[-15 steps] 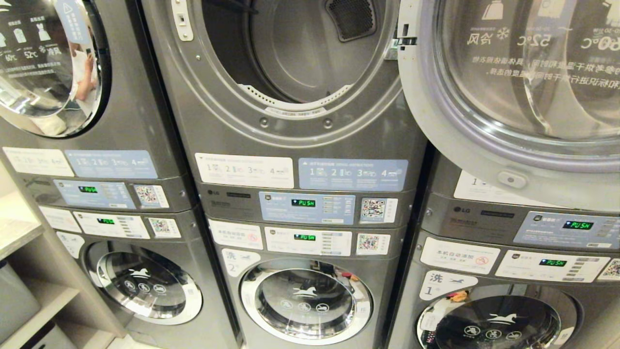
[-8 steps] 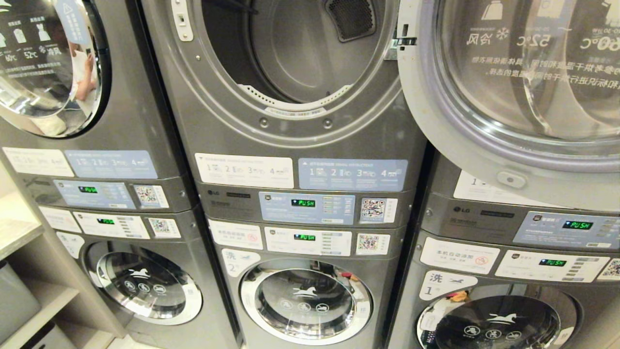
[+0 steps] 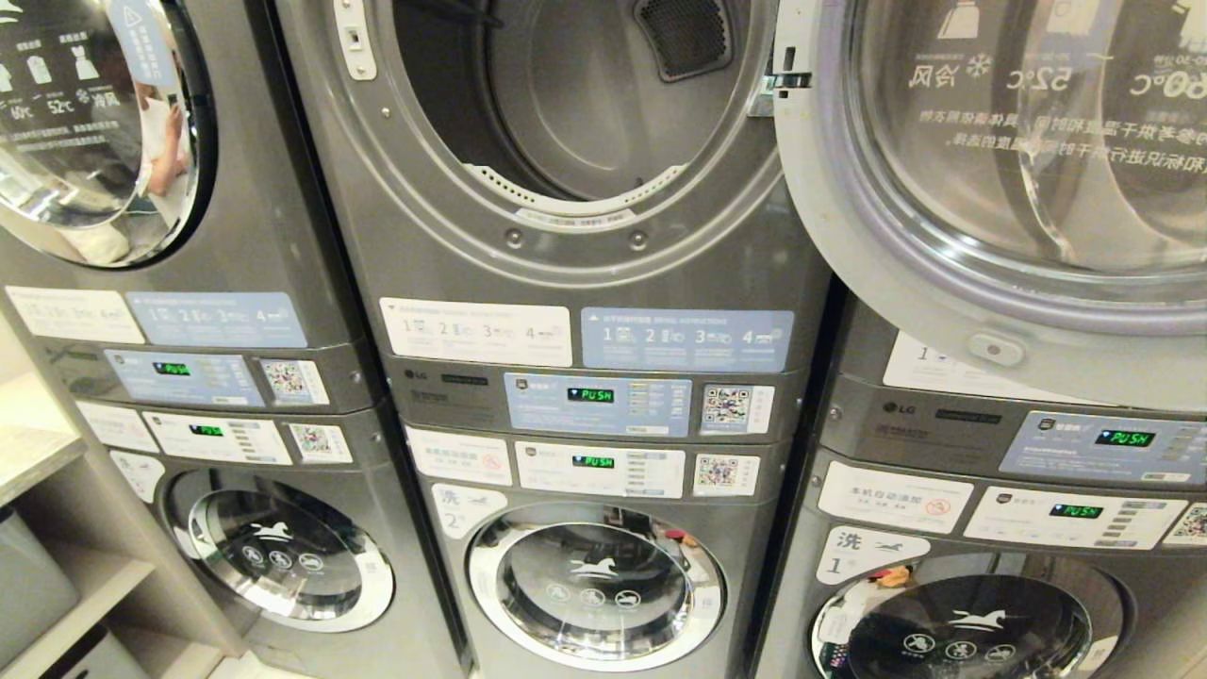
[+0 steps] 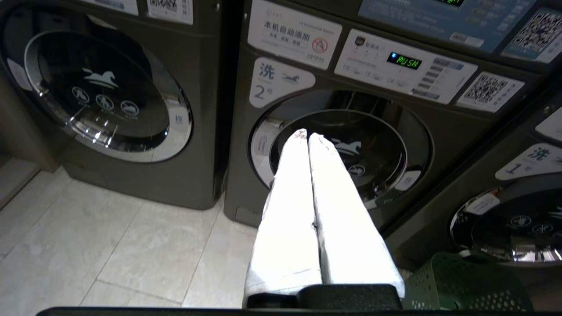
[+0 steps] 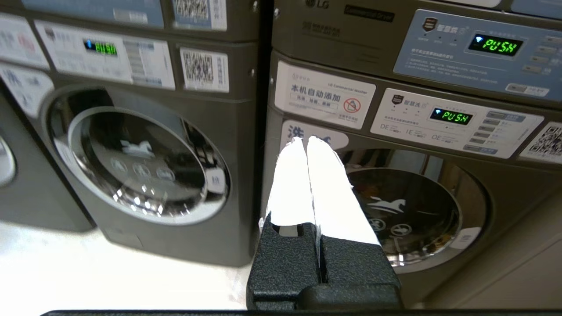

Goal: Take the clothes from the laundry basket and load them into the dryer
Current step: Take the clothes out of the basket

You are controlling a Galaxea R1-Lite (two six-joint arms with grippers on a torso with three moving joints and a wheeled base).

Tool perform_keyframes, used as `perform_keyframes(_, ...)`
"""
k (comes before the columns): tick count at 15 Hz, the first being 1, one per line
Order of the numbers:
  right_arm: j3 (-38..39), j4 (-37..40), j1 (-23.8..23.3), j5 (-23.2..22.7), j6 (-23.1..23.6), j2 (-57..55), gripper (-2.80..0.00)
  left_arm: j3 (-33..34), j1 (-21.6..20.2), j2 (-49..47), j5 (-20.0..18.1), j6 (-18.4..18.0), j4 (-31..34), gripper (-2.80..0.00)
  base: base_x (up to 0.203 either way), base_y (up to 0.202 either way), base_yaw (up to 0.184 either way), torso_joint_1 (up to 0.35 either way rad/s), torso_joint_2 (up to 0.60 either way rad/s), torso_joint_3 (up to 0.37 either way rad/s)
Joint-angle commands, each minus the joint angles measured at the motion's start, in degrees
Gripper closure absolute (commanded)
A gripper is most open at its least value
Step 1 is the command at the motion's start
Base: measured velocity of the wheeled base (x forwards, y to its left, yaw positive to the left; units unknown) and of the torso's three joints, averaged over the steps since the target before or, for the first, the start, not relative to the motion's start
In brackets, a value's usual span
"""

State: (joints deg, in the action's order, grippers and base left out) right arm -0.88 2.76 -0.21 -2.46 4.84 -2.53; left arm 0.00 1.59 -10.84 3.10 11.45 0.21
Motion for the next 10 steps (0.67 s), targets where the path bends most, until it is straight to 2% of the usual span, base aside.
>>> perform_keyframes(1, 0.2, -0.6, 0.0, 0.4, -2.2, 2.6, 0.00, 0.7, -0.6, 5.7, -0.1, 0.0, 0.0, 0.00, 0.000, 0.000, 0.000, 0.000, 0.00, 0.000)
perform_keyframes(3, 0.2, -0.6, 0.0, 1.1, -2.0, 2.5, 0.00, 1.0, -1.0, 10.7, -0.1, -0.3, -0.6, 0.00, 0.000, 0.000, 0.000, 0.000, 0.00, 0.000)
perform_keyframes(7, 0.2, -0.5, 0.0, 0.2, 2.3, 2.5, 0.00, 1.0, -1.1, 10.8, -0.3, -0.6, -0.7, 0.00, 0.000, 0.000, 0.000, 0.000, 0.00, 0.000)
perform_keyframes(10, -0.6, 1.8, 0.0, 0.3, 2.4, 1.6, 0.00, 1.1, -1.1, 10.8, -0.1, -0.6, -0.7, 0.00, 0.000, 0.000, 0.000, 0.000, 0.00, 0.000)
